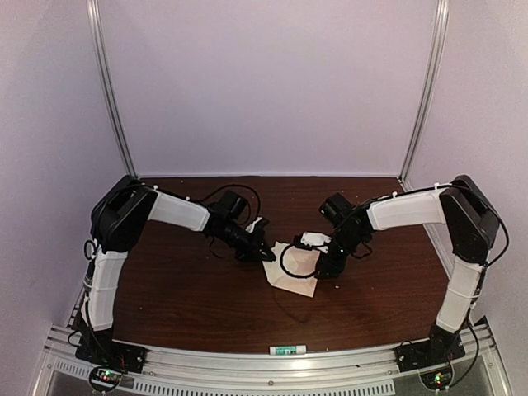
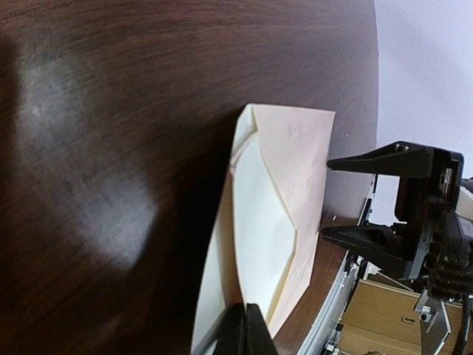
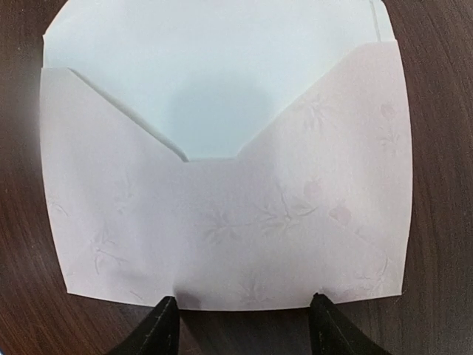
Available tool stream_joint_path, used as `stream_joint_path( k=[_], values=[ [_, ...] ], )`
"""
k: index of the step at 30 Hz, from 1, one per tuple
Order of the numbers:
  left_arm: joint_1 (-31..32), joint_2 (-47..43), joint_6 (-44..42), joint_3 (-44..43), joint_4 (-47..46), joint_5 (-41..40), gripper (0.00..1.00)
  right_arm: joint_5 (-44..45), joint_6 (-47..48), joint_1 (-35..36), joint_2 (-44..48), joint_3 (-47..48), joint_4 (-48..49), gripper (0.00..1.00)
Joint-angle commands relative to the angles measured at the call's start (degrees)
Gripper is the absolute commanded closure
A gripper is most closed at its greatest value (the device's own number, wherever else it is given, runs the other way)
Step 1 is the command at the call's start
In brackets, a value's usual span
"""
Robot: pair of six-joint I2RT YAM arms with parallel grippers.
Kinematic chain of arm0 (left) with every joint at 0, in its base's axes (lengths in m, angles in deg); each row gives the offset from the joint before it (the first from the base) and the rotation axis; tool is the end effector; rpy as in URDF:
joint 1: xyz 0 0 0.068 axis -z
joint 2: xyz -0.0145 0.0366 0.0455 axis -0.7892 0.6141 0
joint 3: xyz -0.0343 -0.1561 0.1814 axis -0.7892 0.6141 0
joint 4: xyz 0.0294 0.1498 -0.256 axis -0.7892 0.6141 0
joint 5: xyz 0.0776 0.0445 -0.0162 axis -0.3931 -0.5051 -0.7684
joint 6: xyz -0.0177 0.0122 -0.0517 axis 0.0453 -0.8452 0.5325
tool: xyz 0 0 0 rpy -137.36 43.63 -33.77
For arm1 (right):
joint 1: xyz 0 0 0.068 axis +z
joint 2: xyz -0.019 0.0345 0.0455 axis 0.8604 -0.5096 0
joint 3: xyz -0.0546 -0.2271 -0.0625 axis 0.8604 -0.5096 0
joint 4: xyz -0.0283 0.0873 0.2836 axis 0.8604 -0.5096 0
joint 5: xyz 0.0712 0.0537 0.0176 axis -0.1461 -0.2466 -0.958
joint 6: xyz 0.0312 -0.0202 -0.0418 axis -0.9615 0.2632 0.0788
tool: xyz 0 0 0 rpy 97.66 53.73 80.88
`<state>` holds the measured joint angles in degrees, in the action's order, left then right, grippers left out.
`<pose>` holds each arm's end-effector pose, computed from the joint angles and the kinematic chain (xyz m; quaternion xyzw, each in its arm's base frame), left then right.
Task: Place the letter into the envelope and seal it
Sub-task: Place the 1/2-folded letter in the envelope.
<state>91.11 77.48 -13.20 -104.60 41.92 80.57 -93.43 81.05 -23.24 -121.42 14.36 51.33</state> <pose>0.3413 -0.3126 0.0461 -0.0596 -0.8804 0.4673 0.0543 0.2911 0.2284 0.0901 -0.5458 0.8072 0.1755 0.1403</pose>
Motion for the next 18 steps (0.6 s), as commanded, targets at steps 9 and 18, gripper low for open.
stream_joint_path(
  k=[9,18],
  values=[
    [-0.2,3.1,-1.8,-4.4,0.8,4.1,1.00,0.4,0.7,1.3,-3.3,0.1,1.2,0.40],
    [-1.5,3.4,-3.6,-6.2,5.1,0.0,1.00,1.7,0.4,1.2,-3.3,0.3,-0.3,0.40]
  ],
)
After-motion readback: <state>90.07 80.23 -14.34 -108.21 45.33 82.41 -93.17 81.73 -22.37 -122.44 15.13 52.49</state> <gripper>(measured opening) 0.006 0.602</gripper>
